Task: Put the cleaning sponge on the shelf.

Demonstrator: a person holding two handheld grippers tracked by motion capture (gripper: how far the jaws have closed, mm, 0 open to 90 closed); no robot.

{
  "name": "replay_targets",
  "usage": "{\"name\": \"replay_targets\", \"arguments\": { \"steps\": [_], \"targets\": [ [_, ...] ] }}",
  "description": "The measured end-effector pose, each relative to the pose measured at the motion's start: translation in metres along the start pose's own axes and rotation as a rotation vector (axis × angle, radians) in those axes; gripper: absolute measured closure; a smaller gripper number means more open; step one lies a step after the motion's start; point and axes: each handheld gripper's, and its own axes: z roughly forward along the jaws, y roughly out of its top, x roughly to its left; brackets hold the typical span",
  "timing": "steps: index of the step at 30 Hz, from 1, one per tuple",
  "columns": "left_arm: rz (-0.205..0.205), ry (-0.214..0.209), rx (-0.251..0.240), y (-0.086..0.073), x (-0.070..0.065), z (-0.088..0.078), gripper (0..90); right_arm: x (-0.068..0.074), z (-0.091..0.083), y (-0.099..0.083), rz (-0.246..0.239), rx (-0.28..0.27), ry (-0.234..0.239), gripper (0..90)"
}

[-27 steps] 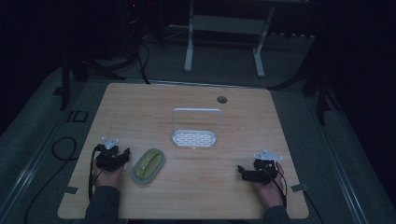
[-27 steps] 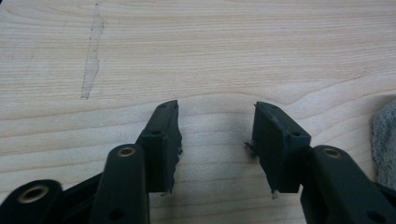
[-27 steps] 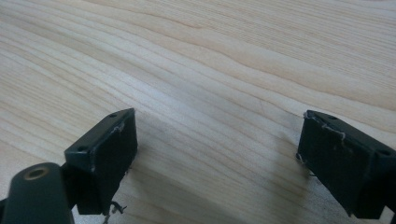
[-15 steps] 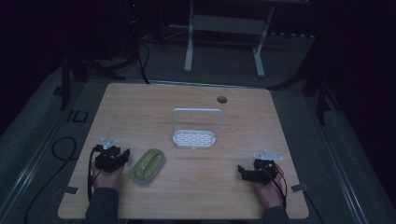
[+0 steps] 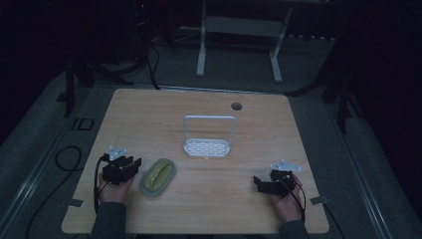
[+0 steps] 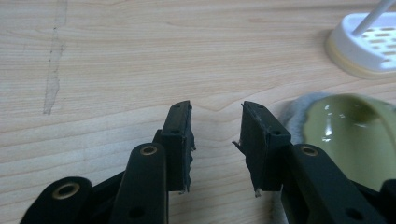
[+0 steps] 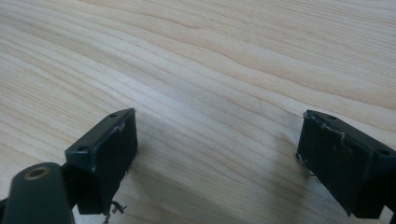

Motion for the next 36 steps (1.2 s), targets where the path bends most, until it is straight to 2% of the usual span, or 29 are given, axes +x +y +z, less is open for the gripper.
{"name": "replay_targets", "arguments": {
  "steps": [5, 9, 23, 28, 36],
  "targets": [
    [0.010, -0.025, -0.005, 0.000, -0.003, -0.006, 63.6, 0.000, 0.000, 0.000, -0.001, 0.000, 0.000, 11.8],
    [-0.013, -0.062, -0.016, 0.002, -0.003, -0.012, 63.4, 0.000, 0.000, 0.000, 0.000, 0.000, 0.000, 11.8],
    [0.057, -0.113, -0.033, 0.011, -0.023, -0.030, 62.2, 0.000, 0.000, 0.000, 0.001, -0.001, -0.003, 11.8],
    [0.088, -0.122, -0.031, 0.013, -0.030, -0.035, 65.7, 0.000, 0.000, 0.000, 0.002, 0.000, -0.003, 11.8],
    [0.134, -0.172, -0.008, 0.012, -0.040, -0.036, 77.9, 0.000, 0.000, 0.000, 0.002, 0.000, -0.003, 11.8]
  ]
}}
